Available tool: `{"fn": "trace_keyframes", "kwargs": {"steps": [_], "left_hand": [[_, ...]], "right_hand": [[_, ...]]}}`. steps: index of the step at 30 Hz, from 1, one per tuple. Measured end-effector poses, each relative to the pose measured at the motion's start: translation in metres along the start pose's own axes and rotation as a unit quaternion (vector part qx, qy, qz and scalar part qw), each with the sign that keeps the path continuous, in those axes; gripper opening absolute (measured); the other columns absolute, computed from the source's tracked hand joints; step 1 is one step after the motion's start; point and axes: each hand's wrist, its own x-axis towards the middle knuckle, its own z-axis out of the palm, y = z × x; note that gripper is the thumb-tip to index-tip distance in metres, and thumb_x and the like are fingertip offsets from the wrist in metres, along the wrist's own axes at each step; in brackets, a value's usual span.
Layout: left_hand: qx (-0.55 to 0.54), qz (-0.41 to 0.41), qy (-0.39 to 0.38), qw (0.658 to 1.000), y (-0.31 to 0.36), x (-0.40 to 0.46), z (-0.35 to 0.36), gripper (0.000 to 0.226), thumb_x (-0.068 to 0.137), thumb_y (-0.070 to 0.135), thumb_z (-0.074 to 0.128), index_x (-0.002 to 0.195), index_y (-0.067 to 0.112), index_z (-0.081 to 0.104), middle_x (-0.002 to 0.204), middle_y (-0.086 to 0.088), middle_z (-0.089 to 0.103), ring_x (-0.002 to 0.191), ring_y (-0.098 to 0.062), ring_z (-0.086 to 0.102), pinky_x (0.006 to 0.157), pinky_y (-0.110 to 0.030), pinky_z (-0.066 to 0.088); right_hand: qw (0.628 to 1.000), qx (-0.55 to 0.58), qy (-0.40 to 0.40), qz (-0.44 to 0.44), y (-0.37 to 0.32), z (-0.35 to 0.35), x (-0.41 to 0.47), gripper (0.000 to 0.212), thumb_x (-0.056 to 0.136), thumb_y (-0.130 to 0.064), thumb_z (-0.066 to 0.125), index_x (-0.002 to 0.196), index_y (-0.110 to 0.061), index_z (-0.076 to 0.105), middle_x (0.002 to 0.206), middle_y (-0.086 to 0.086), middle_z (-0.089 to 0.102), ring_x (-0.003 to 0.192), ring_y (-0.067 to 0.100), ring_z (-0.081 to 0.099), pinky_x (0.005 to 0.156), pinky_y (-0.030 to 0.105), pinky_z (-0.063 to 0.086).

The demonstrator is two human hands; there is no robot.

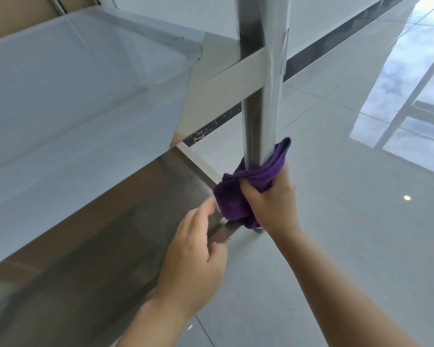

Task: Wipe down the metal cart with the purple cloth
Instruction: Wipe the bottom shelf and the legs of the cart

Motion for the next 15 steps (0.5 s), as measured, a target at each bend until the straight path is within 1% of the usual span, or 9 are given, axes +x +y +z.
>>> {"fn": "trace_keyframes", "kwargs": {"steps": [2, 4, 6, 7, 9, 10, 11, 13, 15], "left_hand": [[0.174, 0.074, -0.004, 0.982, -0.02, -0.012, 0.0, 0.053, 0.077, 0.014, 0.036, 0.127, 0.021, 0.051, 0.119, 0.011, 0.057, 0.11, -0.01, 0.053, 0.105, -0.027, 0.033], [0.265, 0.04, -0.029, 0.963, -0.037, -0.026, -0.006, 0.05, 0.079, 0.021, 0.034, 0.121, 0.012, 0.061, 0.119, -0.001, 0.063, 0.114, -0.02, 0.058, 0.105, -0.04, 0.035], [0.297, -0.038, -0.091, 0.95, -0.047, -0.039, -0.016, 0.051, 0.086, 0.034, 0.032, 0.123, 0.015, 0.061, 0.126, -0.003, 0.061, 0.119, -0.021, 0.056, 0.1, -0.044, 0.039], [0.3, -0.075, -0.124, 0.943, -0.051, -0.044, -0.02, 0.059, 0.089, 0.046, 0.023, 0.133, 0.019, 0.052, 0.138, -0.004, 0.051, 0.128, -0.02, 0.047, 0.102, -0.042, 0.035], [0.307, -0.093, -0.154, 0.935, -0.064, -0.054, -0.022, 0.082, 0.075, 0.073, -0.015, 0.147, 0.036, -0.002, 0.156, 0.007, -0.005, 0.144, -0.013, -0.004, 0.111, -0.032, 0.004], [0.297, -0.103, -0.176, 0.933, -0.068, -0.058, -0.021, 0.084, 0.061, 0.077, -0.029, 0.137, 0.041, -0.026, 0.148, 0.014, -0.031, 0.136, -0.009, -0.029, 0.109, -0.029, -0.012], [0.289, -0.111, -0.195, 0.931, -0.07, -0.06, -0.021, 0.083, 0.054, 0.079, -0.032, 0.128, 0.042, -0.038, 0.139, 0.017, -0.044, 0.129, -0.007, -0.04, 0.106, -0.029, -0.021], [0.291, -0.102, -0.198, 0.93, -0.069, -0.061, -0.021, 0.084, 0.053, 0.083, -0.024, 0.122, 0.04, -0.046, 0.134, 0.016, -0.051, 0.127, -0.009, -0.046, 0.103, -0.031, -0.026], [0.291, -0.101, -0.187, 0.933, -0.069, -0.061, -0.022, 0.088, 0.057, 0.084, -0.013, 0.124, 0.037, -0.044, 0.138, 0.012, -0.049, 0.129, -0.012, -0.044, 0.105, -0.032, -0.025]], "right_hand": [[0.999, -0.031, 0.015, 0.024, 0.011, 0.005, -0.011, 0.054, 0.077, -0.022, 0.071, 0.124, -0.01, 0.049, 0.083, -0.025, 0.049, 0.091, 0.018, 0.061, 0.078, 0.03, 0.047], [0.998, -0.029, 0.045, 0.031, 0.013, 0.013, -0.019, 0.053, 0.078, -0.028, 0.067, 0.125, -0.014, 0.047, 0.09, -0.018, 0.05, 0.097, 0.025, 0.058, 0.084, 0.039, 0.047], [0.995, 0.011, 0.092, 0.048, 0.012, 0.023, -0.027, 0.042, 0.078, -0.022, 0.065, 0.116, -0.028, 0.047, 0.099, -0.018, 0.052, 0.104, 0.022, 0.054, 0.09, 0.044, 0.046], [0.99, 0.033, 0.115, 0.071, 0.011, 0.028, -0.03, 0.042, 0.079, -0.017, 0.065, 0.109, -0.04, 0.045, 0.101, -0.021, 0.052, 0.106, 0.02, 0.053, 0.093, 0.045, 0.045], [0.977, 0.077, 0.149, 0.132, 0.01, 0.038, -0.037, 0.047, 0.076, -0.02, 0.064, 0.098, -0.055, 0.04, 0.105, -0.025, 0.049, 0.11, 0.019, 0.05, 0.092, 0.048, 0.047], [0.97, 0.096, 0.157, 0.162, 0.008, 0.041, -0.039, 0.046, 0.075, -0.023, 0.062, 0.096, -0.057, 0.039, 0.107, -0.025, 0.047, 0.111, 0.019, 0.049, 0.09, 0.049, 0.048], [0.961, 0.114, 0.161, 0.191, 0.008, 0.042, -0.04, 0.043, 0.075, -0.023, 0.062, 0.099, -0.051, 0.04, 0.108, -0.024, 0.045, 0.112, 0.019, 0.05, 0.087, 0.048, 0.051], [0.947, 0.144, 0.172, 0.229, 0.01, 0.042, -0.039, 0.041, 0.081, -0.015, 0.062, 0.103, -0.039, 0.038, 0.109, -0.016, 0.044, 0.11, 0.016, 0.052, 0.072, 0.034, 0.055], [0.943, 0.147, 0.178, 0.24, 0.01, 0.043, -0.043, 0.043, 0.083, -0.01, 0.06, 0.114, -0.032, 0.04, 0.116, -0.012, 0.045, 0.11, 0.014, 0.052, 0.06, 0.016, 0.051]]}}
